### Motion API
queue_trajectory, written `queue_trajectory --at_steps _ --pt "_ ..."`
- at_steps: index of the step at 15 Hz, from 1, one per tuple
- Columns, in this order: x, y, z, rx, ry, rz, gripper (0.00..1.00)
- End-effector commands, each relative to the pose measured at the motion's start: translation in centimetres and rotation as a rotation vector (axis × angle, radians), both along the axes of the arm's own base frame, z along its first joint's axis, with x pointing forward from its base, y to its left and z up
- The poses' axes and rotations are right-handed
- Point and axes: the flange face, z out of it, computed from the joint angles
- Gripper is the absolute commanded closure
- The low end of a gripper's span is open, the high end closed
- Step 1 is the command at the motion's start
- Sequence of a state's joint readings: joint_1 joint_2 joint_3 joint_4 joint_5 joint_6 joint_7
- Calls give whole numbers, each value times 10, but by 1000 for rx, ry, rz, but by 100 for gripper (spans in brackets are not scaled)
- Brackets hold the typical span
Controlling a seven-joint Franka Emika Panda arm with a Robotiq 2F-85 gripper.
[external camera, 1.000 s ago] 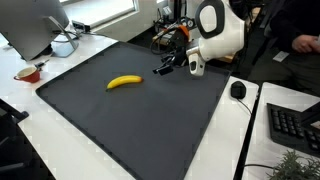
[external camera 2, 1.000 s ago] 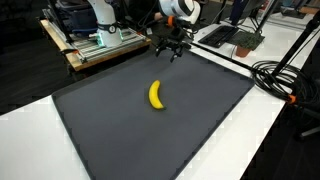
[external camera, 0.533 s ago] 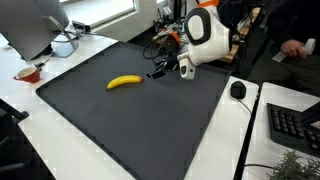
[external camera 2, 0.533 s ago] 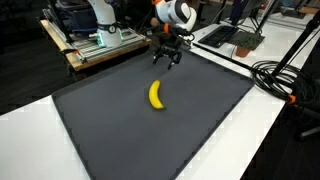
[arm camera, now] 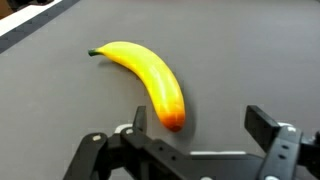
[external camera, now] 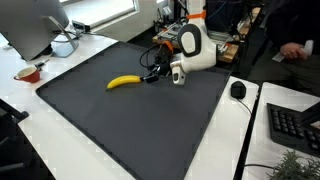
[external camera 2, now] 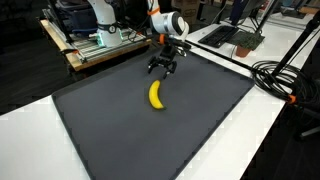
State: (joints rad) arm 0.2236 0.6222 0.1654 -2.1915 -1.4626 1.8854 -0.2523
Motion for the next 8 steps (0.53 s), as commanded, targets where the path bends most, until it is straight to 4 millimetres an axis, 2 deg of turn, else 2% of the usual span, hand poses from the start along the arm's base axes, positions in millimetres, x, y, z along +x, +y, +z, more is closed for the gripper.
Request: queue_trajectory --at_steps 1,8 --pt "4 -4 -9 -42 -27 36 0" --pt "6 -2 -12 -119 43 36 0"
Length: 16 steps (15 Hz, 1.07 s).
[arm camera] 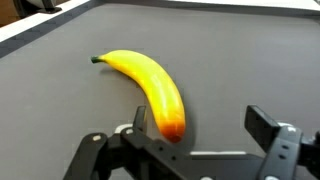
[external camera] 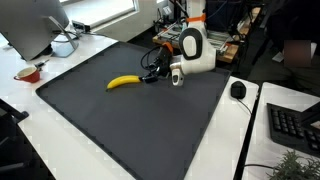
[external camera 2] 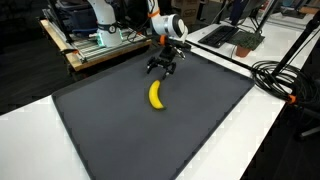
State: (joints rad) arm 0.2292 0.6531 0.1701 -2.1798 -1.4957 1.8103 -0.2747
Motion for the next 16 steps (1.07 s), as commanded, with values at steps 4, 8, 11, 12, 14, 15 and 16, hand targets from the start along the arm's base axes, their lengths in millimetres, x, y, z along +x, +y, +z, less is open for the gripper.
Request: queue_trajectory --at_steps 4,8,11,12,14,15,16 --pt "17 2 -7 -27 60 6 4" --pt "30 1 -10 -31 90 -11 13" --pt "29 3 -14 -18 130 -35 15" --pt "27 4 -16 -18 138 -42 16" --pt "25 4 -19 -13 143 -53 21" --pt "26 4 -19 -4 137 -60 25" --pt "28 4 -19 0 131 -63 47"
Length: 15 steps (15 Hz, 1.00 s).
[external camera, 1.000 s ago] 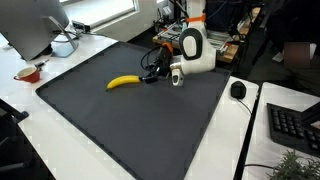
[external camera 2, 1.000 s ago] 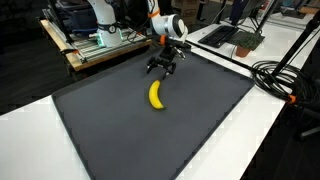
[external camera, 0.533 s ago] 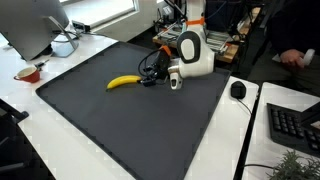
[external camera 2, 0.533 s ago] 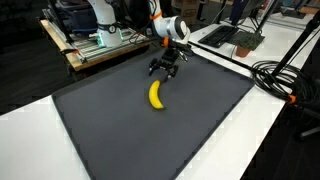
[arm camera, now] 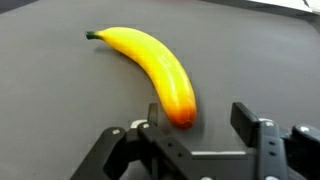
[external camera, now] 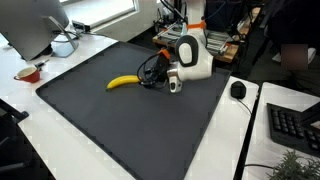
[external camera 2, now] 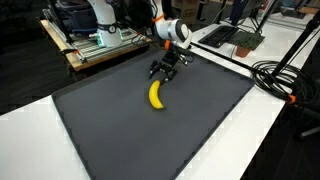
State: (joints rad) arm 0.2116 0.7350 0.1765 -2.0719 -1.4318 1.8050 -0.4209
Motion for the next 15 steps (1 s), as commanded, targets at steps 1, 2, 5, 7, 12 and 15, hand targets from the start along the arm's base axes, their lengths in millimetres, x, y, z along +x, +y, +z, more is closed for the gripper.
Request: queue_trajectory --at_steps 1,2,5,7,12,15 --pt "8 1 -1 7 0 -31 50" --pt "12 -1 0 2 -9 -32 53" --pt "19 -3 1 -1 -27 -43 75" --pt "22 -4 2 0 -30 -52 89" --pt "23 -3 5 0 -41 -65 92" --pt "21 -1 12 -16 -72 -71 92"
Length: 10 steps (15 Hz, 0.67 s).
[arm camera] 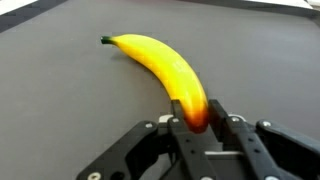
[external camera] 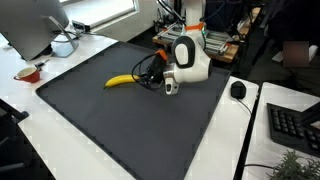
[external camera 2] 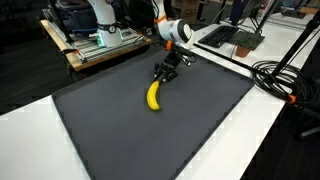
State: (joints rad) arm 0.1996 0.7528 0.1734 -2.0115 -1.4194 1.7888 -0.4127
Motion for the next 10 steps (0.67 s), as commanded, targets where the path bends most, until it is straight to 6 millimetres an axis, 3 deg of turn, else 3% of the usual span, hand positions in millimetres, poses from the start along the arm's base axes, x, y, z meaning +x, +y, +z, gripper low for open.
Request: queue_trajectory --at_steps 1,7,10 --pt "-2 2 7 -32 -32 -32 92" --pt "-4 3 14 -79 -74 -45 92" --pt "-6 7 8 -49 -36 -39 92"
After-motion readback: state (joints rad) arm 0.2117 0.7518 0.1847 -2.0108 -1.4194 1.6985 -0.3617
